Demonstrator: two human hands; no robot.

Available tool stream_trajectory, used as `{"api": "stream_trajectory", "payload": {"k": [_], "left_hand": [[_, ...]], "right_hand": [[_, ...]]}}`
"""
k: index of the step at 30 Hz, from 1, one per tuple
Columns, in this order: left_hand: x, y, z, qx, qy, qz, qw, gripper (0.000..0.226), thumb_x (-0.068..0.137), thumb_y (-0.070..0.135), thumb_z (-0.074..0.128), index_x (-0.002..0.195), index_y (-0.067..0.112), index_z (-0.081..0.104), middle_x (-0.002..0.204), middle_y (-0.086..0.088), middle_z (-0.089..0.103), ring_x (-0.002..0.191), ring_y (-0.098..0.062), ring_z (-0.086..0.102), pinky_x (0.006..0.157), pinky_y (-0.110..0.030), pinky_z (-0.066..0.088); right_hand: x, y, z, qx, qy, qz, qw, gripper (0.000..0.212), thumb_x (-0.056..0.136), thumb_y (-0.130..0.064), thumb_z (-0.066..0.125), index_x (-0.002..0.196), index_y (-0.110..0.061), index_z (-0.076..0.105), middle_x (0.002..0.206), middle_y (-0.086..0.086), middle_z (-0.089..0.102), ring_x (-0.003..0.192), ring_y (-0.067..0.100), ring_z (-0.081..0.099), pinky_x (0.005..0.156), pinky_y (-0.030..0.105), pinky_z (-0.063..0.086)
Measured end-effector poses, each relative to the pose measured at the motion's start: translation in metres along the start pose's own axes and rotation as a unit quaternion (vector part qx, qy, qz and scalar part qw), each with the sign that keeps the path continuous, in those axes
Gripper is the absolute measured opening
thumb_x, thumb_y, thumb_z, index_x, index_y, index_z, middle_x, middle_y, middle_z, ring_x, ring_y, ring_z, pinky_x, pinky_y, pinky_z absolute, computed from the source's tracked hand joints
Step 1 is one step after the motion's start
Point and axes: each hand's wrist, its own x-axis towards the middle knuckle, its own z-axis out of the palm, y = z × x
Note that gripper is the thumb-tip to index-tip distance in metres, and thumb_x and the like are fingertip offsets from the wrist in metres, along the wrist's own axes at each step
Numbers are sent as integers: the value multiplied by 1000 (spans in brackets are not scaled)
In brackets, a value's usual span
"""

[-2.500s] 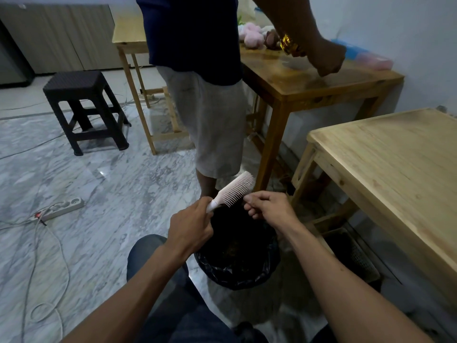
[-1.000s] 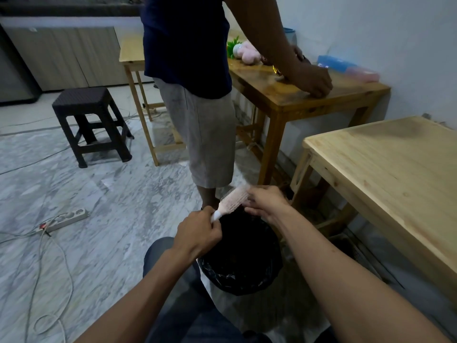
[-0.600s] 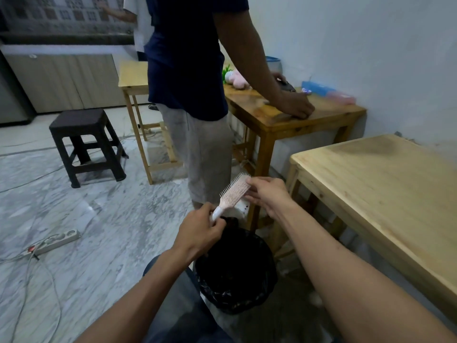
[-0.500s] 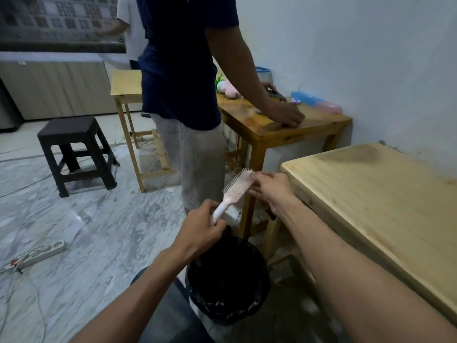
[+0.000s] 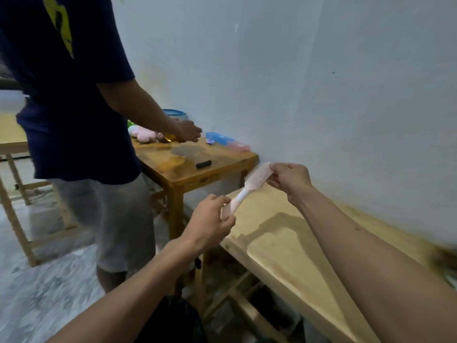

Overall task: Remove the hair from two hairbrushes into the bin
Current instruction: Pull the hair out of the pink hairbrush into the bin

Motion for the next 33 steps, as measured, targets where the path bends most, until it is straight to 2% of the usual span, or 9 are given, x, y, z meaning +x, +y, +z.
{"api": "stream_trajectory", "payload": {"k": [4,8,11,13,15,18,22,26,33], "left_hand": [[40,27,41,22,-22,22,999,39,90,30,65,127,18,64,104,3,56,87,-15,54,73,-28,41],[73,44,87,34,-61,36,997,32,89,31,65,116,15,68,97,1,51,81,-18,53,68,-30,40],[93,52,124,39,-88,44,994,27,88,31,63,109,14,69,96,0,51,83,-19,51,68,-31,43],[104,57,146,33,-104,51,993,25,90,30,64,107,13,69,97,-1,51,86,-19,52,67,-28,41],[115,62,165,22,-119,63,991,23,92,29,64,109,14,69,100,0,52,85,-14,49,62,-16,34],[131,68,187,9,-138,79,987,25,94,27,64,115,14,70,97,3,48,80,-9,43,55,-11,29],[145,72,213,11,-166,91,982,26,92,26,62,112,13,72,93,2,48,88,-19,53,63,-20,34],[148,76,231,1,-177,86,980,37,92,33,63,122,12,68,107,-4,57,96,-20,53,82,-32,47],[150,80,251,-19,-174,76,982,38,91,37,66,121,14,69,103,1,55,90,-13,52,79,-28,49]], "right_hand": [[29,-6,-51,-7,38,-3,999,11,89,-8,75,86,2,72,99,23,74,82,26,72,87,39,64],[63,3,-93,-57,54,8,997,34,84,-5,80,104,20,68,95,19,73,86,29,73,92,43,63],[92,17,-119,-91,77,31,992,15,83,-4,82,84,8,74,101,24,77,94,35,77,91,45,63],[110,27,-134,-111,92,46,988,14,83,-5,82,73,-2,72,98,24,77,92,35,78,91,47,63],[126,37,-149,-133,110,64,983,14,82,-8,82,72,-5,73,87,17,78,86,32,78,91,48,63],[144,48,-170,-178,137,92,970,15,81,-14,82,80,0,76,83,15,78,85,31,78,88,45,63],[158,58,-191,-226,148,127,954,20,85,-18,78,90,1,72,84,16,73,72,31,69,58,32,54],[171,77,-201,-222,151,133,954,22,84,-16,78,91,4,74,90,18,76,82,33,76,80,47,65],[180,90,-213,-266,155,108,945,20,89,-24,74,82,-5,73,96,14,77,88,29,76,87,48,63]]}}
